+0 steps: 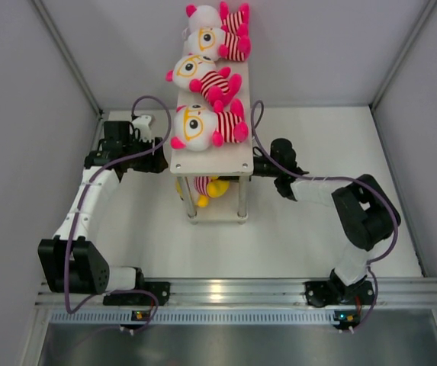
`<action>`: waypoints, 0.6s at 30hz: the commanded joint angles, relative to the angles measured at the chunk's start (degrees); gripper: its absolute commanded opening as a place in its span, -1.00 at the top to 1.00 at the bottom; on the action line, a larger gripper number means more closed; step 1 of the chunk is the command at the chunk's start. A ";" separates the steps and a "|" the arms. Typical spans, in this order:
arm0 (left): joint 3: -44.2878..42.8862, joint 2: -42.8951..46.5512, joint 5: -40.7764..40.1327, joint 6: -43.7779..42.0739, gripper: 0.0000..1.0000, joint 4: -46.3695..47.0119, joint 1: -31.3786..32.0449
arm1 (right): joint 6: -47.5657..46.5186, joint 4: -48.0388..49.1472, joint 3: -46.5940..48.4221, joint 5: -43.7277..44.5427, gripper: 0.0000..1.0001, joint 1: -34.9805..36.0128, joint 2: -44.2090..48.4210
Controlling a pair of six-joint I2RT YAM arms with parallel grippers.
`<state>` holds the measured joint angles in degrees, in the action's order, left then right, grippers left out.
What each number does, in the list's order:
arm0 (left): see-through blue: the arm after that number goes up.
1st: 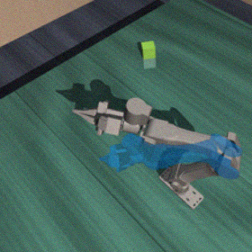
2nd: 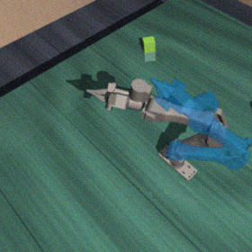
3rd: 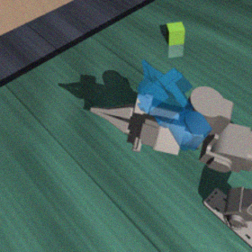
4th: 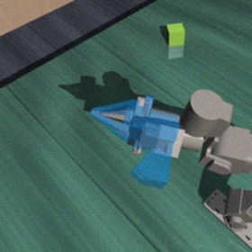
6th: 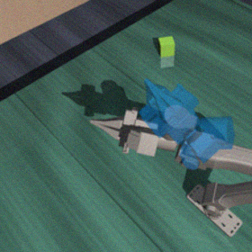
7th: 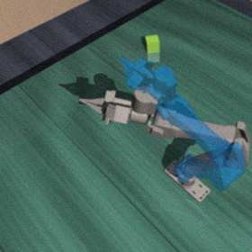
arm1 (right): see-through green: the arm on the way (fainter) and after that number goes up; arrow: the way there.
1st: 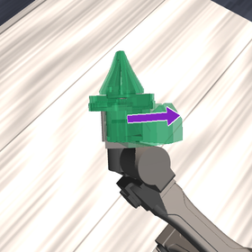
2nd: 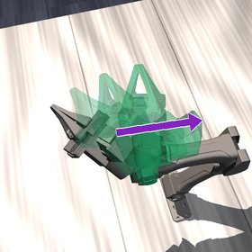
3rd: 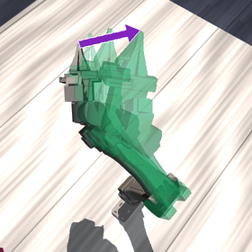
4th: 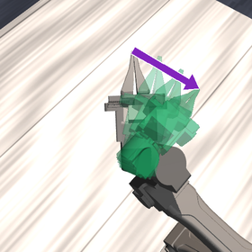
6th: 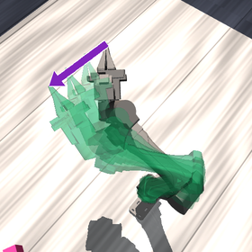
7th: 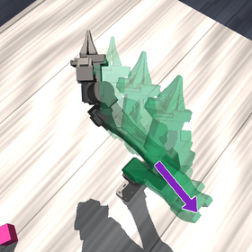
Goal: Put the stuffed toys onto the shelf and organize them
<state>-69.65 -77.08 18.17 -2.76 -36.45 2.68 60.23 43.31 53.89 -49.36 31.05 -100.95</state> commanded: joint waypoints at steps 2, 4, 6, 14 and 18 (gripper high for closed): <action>0.74 0.88 1.25 -0.84 -0.30 0.67 -0.30 | -9.94 -10.69 -0.10 0.76 1.00 -0.55 5.23; 0.74 0.44 1.51 -0.58 -0.29 0.67 -0.30 | -11.53 -14.91 -0.27 0.94 1.00 -0.64 6.37; 0.74 0.09 2.13 -0.49 -0.28 0.67 -0.30 | -13.38 -17.46 -0.71 1.20 1.00 -0.99 6.90; 0.83 -0.09 2.74 -0.57 -0.28 0.67 -0.30 | -18.04 -28.53 -2.30 2.78 1.00 -3.62 6.90; 1.09 -0.18 2.66 -0.84 -0.28 0.67 -0.31 | -19.09 -31.00 -1.86 3.48 0.78 -3.98 6.29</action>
<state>-69.19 -77.14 19.97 -2.98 -36.47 2.68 44.45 16.73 51.72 -47.16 27.59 -95.66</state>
